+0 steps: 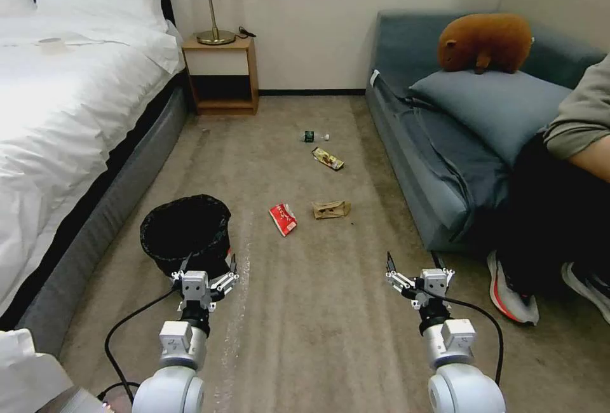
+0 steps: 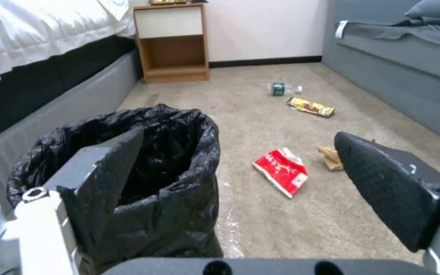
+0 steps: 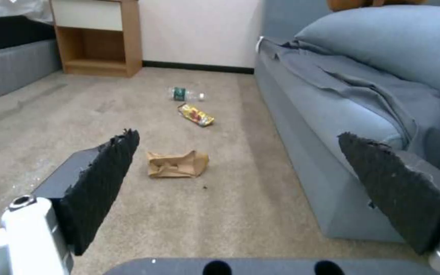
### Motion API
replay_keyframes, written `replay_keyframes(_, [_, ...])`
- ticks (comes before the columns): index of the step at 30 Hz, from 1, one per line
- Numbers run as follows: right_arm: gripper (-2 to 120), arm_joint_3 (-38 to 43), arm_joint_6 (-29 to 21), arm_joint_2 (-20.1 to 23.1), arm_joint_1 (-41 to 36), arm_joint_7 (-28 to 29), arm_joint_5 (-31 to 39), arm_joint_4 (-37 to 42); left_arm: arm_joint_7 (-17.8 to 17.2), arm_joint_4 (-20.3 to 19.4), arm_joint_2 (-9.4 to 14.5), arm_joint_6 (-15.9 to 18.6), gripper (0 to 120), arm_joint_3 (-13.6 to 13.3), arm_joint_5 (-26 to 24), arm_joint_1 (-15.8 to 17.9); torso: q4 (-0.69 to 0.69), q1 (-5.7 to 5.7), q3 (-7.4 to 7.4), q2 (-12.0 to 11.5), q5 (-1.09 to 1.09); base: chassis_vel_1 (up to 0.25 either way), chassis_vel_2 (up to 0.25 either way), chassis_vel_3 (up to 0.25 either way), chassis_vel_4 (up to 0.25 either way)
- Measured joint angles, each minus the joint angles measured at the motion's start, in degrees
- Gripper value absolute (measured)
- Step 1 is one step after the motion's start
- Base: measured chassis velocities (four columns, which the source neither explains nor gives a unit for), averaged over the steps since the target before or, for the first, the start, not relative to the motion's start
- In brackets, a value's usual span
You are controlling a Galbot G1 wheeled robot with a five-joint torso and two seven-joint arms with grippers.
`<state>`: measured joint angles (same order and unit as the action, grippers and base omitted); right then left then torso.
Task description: Pick up the trash bin, then pick up the garbage on the floor and place it into the trash bin.
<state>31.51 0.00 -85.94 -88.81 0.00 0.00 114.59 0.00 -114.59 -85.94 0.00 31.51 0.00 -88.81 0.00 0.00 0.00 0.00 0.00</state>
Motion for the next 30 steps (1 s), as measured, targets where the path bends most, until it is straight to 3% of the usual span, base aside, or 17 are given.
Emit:
replay_keyframes(25, [100, 0.0, 0.0, 0.0, 0.0, 0.0, 0.0, 0.0, 0.0, 0.0, 0.0, 0.1, 100, 0.1, -0.1, 0.0, 0.00, 0.00, 0.00, 0.0, 0.00, 0.000, 0.000, 0.000, 0.000])
replay_keyframes(30, [100, 1.8, -1.4, 0.8, 0.5, 0.0, 1.9, 1.2, 0.0, -0.7, 0.6, 1.8, 100, 2.1, -1.7, 0.5, 0.00, 0.00, 0.00, 0.0, 0.00, 0.000, 0.000, 0.000, 0.000])
